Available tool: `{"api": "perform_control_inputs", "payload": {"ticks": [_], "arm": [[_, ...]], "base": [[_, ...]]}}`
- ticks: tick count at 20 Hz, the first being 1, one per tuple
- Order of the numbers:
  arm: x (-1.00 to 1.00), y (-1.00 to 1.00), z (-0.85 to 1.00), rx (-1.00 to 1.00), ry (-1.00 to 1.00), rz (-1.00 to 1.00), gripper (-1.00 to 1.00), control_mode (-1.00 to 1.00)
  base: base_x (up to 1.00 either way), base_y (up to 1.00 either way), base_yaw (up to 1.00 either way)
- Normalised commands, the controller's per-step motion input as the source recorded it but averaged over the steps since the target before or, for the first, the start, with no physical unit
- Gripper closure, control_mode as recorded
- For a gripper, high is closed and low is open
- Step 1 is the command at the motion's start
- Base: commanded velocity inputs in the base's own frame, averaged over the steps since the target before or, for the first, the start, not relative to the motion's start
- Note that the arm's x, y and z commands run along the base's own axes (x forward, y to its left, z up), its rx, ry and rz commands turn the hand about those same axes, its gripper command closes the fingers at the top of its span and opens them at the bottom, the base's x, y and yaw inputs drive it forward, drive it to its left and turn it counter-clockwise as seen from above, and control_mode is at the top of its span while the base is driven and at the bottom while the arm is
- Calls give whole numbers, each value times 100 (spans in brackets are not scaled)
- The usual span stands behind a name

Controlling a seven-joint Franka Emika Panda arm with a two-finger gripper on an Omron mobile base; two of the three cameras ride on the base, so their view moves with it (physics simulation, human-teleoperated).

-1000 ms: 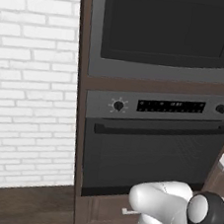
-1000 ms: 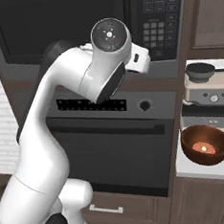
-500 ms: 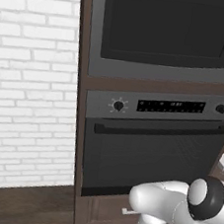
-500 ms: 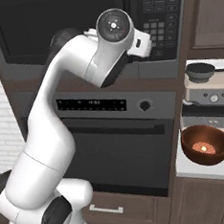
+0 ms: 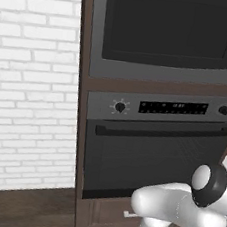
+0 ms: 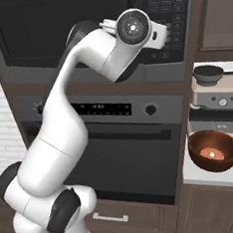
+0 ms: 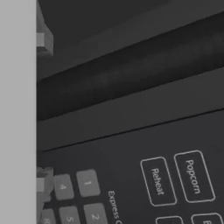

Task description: Open the microwave, place the bowl with waffle inside the microwave, then close the microwave door and turn it on.

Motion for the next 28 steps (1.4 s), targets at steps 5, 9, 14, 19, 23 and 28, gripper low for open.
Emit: {"api": "perform_control_inputs", "payload": {"ticks": [5, 9, 14, 19, 23, 28], "arm": [[37, -9, 0, 0, -4, 0, -100, -100], [60, 0, -6, 2, 0, 0, -100, -100], [70, 0, -23, 0, 0, 3, 100, -100], [25, 0, -8, 0, 1, 0, 100, -100], [6, 7, 0, 0, 1, 0, 100, -100], [-13, 20, 0, -8, 10, -2, 100, -100]], "base": [[0, 0, 0], [0, 0, 0], [0, 0, 0], [0, 0, 0], [0, 0, 0], [0, 0, 0]]}}
